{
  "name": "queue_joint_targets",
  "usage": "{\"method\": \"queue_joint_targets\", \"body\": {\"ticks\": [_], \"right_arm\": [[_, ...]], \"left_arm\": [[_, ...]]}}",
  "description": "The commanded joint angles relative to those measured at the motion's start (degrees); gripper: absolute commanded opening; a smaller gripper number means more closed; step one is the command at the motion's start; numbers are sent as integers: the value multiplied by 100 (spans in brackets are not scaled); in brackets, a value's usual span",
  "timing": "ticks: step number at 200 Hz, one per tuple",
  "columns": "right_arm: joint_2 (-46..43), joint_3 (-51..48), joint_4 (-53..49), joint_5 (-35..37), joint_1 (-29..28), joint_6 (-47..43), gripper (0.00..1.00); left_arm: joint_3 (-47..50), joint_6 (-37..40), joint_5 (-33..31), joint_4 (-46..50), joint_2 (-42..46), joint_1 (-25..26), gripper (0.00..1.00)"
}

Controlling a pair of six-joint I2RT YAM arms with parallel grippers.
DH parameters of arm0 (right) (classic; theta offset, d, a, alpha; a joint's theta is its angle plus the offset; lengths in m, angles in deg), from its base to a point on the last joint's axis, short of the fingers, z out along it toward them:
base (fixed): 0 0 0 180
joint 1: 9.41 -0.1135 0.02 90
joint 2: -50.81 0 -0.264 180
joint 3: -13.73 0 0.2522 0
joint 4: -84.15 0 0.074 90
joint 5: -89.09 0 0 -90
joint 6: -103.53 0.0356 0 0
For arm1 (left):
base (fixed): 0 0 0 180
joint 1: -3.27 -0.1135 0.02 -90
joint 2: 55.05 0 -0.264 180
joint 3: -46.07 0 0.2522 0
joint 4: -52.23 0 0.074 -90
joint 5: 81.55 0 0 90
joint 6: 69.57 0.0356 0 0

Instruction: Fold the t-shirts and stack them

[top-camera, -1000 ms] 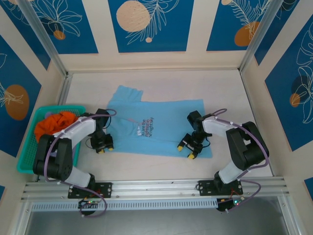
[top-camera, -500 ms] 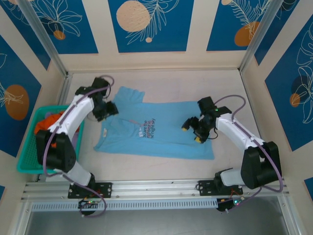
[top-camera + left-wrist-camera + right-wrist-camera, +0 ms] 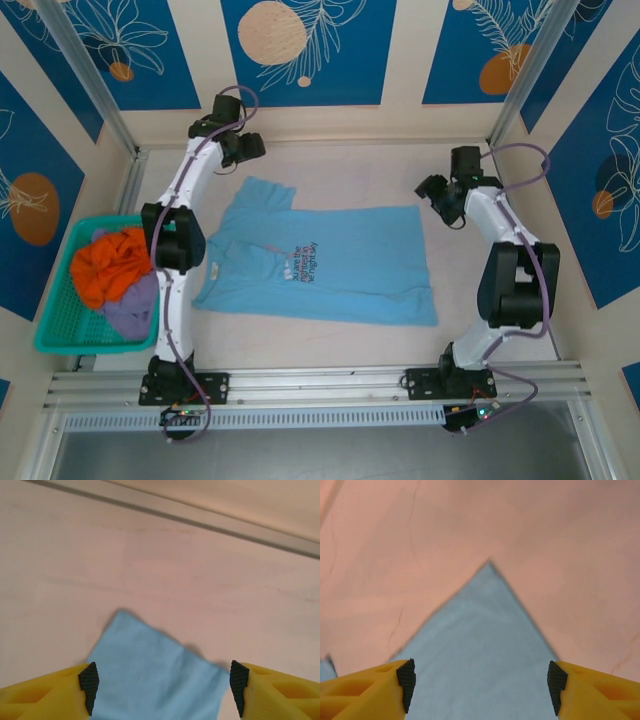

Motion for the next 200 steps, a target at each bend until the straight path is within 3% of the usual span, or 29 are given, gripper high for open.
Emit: {"method": "queue_joint_targets", "body": {"ticks": [1,38,71,144,200], "right_arm": [[428,228,-92,-94,221,148,73],[1201,882,-344,-235,336,-214,70],[1443,1035,-268,-546,527,-350,69],[1798,1124,-43,-781,607,-352,68],[2038,1226,144,-968,620,-220,68]], "left_arm": [[-567,-16,132,-43,-611,-168,70],[-1800,-120,414,-120,-1834,-186,65],[-1860,-272,493,-284,-2232,-188,59],[-1767,187,310,335,-2230,-182,58],[-918,515,52,395,-1746,-145,56]]}}
